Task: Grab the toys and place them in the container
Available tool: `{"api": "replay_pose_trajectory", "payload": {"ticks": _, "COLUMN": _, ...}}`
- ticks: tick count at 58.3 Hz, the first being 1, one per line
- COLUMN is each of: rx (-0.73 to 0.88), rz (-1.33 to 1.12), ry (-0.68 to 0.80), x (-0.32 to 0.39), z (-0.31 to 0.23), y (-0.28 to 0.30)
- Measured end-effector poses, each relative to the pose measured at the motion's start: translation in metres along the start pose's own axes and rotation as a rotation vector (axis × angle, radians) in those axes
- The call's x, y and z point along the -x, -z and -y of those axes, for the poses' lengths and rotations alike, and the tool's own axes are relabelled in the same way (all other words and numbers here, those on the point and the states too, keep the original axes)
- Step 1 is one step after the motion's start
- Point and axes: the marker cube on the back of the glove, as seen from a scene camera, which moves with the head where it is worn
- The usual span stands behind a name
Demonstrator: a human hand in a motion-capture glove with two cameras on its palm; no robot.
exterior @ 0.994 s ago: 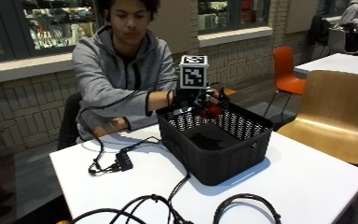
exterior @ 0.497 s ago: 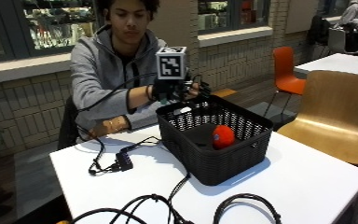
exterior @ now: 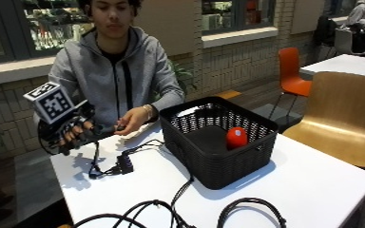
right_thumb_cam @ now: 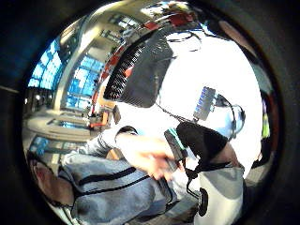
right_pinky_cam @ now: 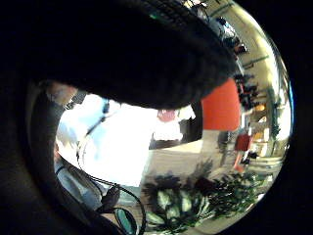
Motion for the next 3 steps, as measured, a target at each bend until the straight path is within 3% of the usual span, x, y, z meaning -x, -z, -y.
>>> {"api": "replay_pose_trajectory", "payload": {"ticks": 3, "rx": -0.025, "rz": 0.011, "ry": -0.01, "x": -0.011, "z": -0.0083, "y": -0.0102}}
